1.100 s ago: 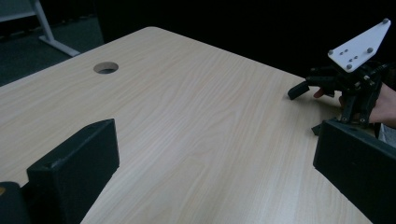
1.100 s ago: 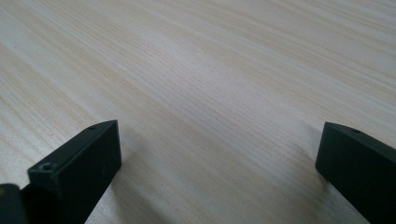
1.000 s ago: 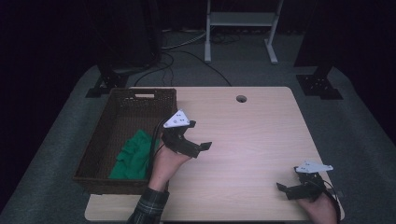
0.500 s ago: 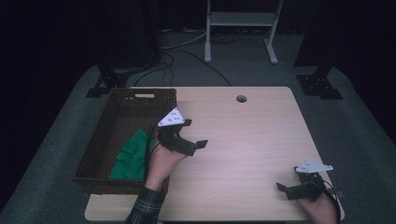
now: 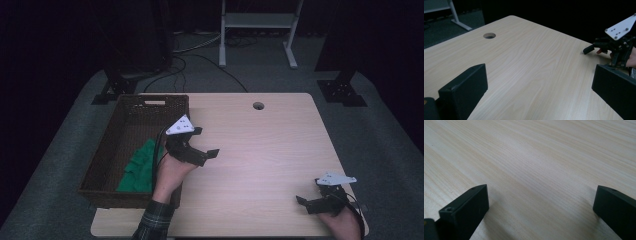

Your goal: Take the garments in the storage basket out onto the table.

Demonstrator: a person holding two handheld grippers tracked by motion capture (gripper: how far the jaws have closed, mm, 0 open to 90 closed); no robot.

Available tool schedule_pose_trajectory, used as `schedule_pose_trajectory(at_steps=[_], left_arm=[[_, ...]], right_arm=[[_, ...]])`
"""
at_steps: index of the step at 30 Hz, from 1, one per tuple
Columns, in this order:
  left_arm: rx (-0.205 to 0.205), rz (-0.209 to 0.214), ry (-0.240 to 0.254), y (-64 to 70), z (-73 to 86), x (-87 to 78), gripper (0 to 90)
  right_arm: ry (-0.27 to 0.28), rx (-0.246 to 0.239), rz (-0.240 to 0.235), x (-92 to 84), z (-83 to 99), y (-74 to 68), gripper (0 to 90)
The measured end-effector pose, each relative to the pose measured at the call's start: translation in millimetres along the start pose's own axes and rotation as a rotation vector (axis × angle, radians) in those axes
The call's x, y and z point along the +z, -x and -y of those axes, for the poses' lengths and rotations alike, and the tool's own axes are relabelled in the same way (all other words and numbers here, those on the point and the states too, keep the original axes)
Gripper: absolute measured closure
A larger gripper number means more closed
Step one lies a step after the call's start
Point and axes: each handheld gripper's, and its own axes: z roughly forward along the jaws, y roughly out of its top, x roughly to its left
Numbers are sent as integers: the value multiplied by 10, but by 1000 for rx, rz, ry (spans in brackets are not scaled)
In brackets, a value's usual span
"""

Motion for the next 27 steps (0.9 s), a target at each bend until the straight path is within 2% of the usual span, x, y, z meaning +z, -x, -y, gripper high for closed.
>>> schedule_pose_trajectory(at_steps=[9, 27], left_arm=[[-2, -1, -9, -28, 24, 7, 0], [-9, -3, -9, -140, 80, -81, 0]], right_arm=[[-1, 1, 0, -1, 0, -1, 0], [0, 0, 0, 0, 0, 0, 0]])
